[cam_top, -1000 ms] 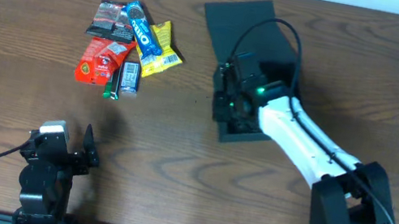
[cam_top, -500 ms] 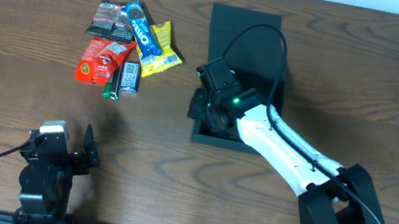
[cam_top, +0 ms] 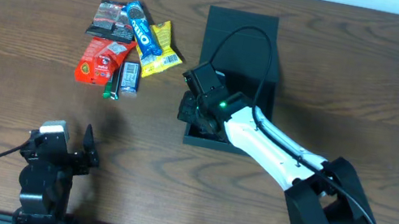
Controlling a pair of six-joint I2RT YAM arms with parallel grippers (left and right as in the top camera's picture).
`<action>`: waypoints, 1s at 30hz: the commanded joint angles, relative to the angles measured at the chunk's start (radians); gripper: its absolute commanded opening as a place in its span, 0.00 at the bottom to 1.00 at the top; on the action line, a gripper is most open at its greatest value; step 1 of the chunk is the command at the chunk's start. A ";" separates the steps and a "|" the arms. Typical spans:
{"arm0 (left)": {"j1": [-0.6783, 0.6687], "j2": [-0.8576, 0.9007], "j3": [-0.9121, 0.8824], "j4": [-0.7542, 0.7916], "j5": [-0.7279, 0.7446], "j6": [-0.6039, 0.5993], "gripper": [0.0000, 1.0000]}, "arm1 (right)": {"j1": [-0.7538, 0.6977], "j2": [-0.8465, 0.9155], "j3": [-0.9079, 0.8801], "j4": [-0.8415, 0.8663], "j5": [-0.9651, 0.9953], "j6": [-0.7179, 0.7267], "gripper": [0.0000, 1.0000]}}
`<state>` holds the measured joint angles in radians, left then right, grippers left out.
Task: Pack container
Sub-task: 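Push the black box further left and forward with the right gripper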
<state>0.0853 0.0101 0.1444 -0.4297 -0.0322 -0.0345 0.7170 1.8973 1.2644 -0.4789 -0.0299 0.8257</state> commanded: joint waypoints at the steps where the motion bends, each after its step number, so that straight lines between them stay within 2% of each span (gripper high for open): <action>1: 0.006 -0.006 -0.019 -0.003 0.000 -0.014 0.95 | 0.028 0.032 0.027 0.012 -0.019 -0.031 0.02; 13: 0.006 -0.006 -0.019 -0.003 0.000 -0.014 0.95 | 0.055 0.032 0.047 0.031 -0.019 -0.030 0.02; 22: 0.006 -0.006 -0.019 -0.003 0.000 -0.014 0.95 | 0.054 0.032 0.047 0.048 -0.003 0.103 0.01; 28: 0.006 -0.006 -0.019 -0.003 0.000 -0.014 0.95 | 0.054 0.032 0.047 0.053 -0.004 0.105 0.02; 29: 0.006 -0.006 -0.019 -0.003 0.000 -0.014 0.95 | 0.054 0.032 0.047 0.052 -0.004 0.102 0.07; 30: 0.006 -0.006 -0.019 -0.003 0.000 -0.014 0.95 | 0.054 0.032 0.048 0.051 -0.010 0.098 0.24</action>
<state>0.0853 0.0101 0.1444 -0.4297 -0.0326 -0.0345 0.7643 1.9160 1.2915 -0.4332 -0.0124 0.8894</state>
